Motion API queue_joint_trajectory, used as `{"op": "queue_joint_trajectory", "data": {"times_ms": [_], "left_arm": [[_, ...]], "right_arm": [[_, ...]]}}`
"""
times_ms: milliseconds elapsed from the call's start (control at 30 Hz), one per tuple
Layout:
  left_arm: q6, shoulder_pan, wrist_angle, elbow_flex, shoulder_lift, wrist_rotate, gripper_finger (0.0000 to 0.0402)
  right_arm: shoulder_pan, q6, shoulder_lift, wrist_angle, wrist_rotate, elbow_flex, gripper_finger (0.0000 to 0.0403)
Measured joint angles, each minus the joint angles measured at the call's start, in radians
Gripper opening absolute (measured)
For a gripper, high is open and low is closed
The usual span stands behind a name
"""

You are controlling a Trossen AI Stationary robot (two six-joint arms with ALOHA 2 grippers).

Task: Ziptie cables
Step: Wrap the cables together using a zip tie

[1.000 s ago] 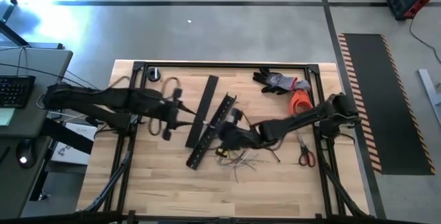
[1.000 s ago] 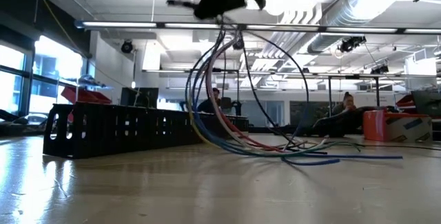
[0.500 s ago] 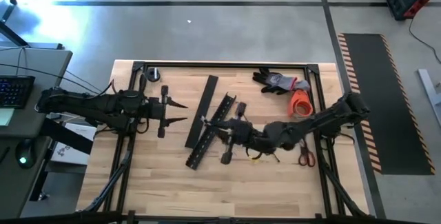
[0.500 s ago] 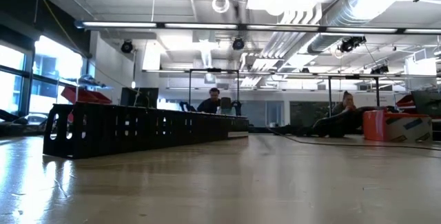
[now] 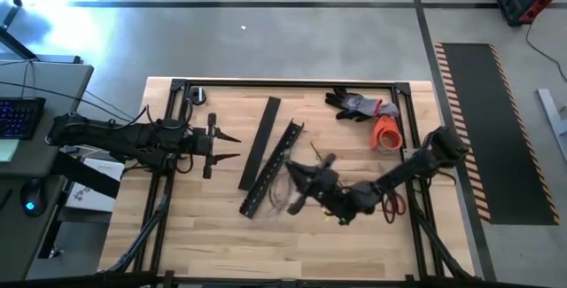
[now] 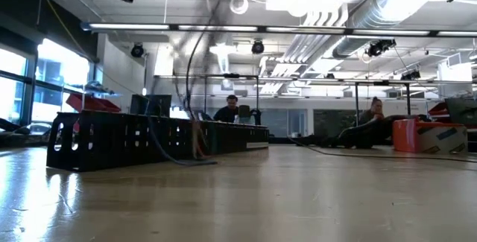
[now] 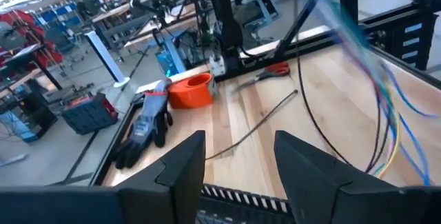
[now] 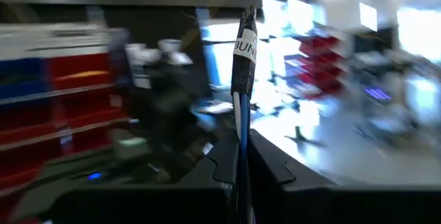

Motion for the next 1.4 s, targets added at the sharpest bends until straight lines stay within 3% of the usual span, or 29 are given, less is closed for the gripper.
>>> {"op": "queue_joint_trajectory", "data": {"times_ms": [133, 333, 567, 767, 867, 1033, 1233, 1400], "left_arm": [[0.001, 0.0, 0.017, 0.001, 0.003, 0.001, 0.0156], [0.008, 0.0, 0.042, 0.001, 0.007, 0.001, 0.0156], [-0.048, 0.0, 0.031, 0.001, 0.023, 0.032, 0.0156], [-0.137, 0.002, -0.029, 0.001, 0.131, 0.051, 0.0156], [-0.172, 0.002, -0.019, 0.001, 0.216, 0.051, 0.0156], [-0.232, 0.022, 0.054, 0.001, 0.362, 0.038, 0.0156], [-0.341, 0.09, 0.081, 0.001, 0.484, 0.061, 0.0156], [-0.369, 0.138, 0.083, 0.001, 0.536, 0.111, 0.0156]], "right_arm": [[0.003, 0.104, 0.0, 0.171, 0.158, -0.198, 0.0], [0.003, 0.193, -0.002, 0.237, 0.433, -0.411, 0.0], [-0.023, 0.294, -0.005, 0.293, 0.449, -0.59, 0.0], [-0.045, 0.329, -0.005, 0.311, 0.448, -0.709, 0.001], [-0.06, 0.346, -0.005, 0.316, 0.448, -0.751, 0.0041], [-0.095, 0.319, -0.005, 0.318, 0.449, -0.785, 0.0128], [-0.104, -0.061, -0.059, 0.408, 0.449, -0.783, 0.0228], [-0.104, -0.217, -0.188, 0.397, 0.388, -0.709, 0.0261]]}}
